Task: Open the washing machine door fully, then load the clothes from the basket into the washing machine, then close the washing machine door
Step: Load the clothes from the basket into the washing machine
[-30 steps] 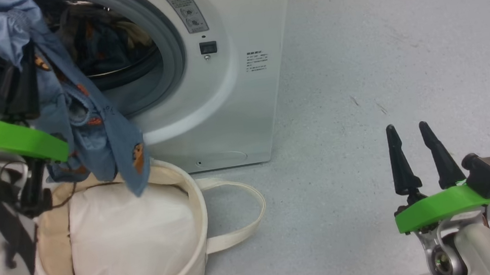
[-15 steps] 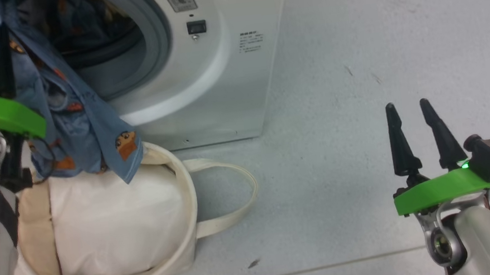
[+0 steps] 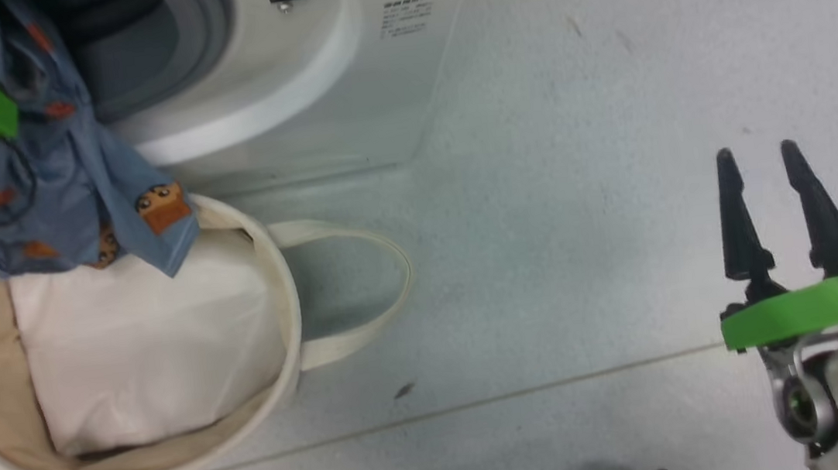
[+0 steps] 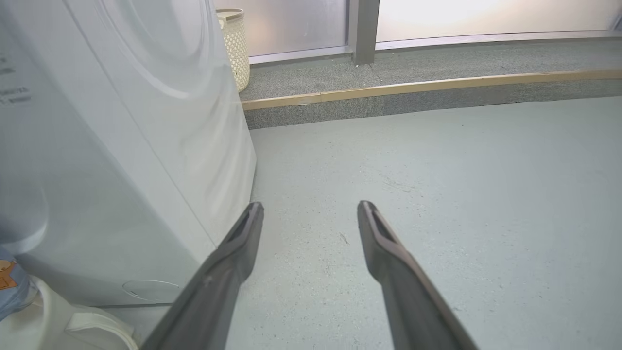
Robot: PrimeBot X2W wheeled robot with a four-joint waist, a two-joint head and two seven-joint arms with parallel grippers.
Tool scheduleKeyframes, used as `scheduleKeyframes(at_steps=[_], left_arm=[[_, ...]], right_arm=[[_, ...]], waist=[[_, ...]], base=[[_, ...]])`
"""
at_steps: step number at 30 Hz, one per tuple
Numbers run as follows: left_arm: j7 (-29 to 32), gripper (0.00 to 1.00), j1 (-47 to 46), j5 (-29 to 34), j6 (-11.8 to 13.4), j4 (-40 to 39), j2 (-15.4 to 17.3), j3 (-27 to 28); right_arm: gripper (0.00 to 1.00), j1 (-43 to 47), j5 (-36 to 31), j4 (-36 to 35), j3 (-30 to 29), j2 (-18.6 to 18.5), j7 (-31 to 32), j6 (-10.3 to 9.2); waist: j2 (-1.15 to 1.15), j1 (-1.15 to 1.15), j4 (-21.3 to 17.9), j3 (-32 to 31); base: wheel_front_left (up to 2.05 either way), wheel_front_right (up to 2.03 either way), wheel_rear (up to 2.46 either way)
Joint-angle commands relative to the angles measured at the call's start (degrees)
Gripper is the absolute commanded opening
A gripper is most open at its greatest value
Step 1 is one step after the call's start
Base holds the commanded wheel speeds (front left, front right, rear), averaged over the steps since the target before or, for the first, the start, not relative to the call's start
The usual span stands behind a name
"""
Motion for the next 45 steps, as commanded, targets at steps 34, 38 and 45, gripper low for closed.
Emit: scheduleKeyframes(at_steps=[34, 38, 45], left_arm=[[8.9, 1.00, -4.4, -6.8, 0.4, 16.9, 0.1, -9.2], [6.6, 1.00, -1.0, -8.0, 0.5, 17.1, -0.7, -8.5], [0.2, 1.00, 5.0, -11.1, 0.2, 16.3, -3.9, -6.0]], right_arm=[[1.00, 3.7, -0.7, -2.7, 2.7, -0.7, -0.7, 0.01], [1.00, 2.6, 0.5, -0.6, 4.3, -0.8, -0.7, 0.01], [1.00, 2.6, 2.8, 2.9, 5.9, -0.3, -0.7, 0.01]], waist=[[0.00, -0.01, -0.8, -2.8], [0.00, -0.01, -0.1, -6.4], [0.00, -0.01, 2.6, -13.0]], base=[[0.00, 0.00, 0.00], [0.00, 0.00, 0.00], [0.00, 0.00, 0.00]])
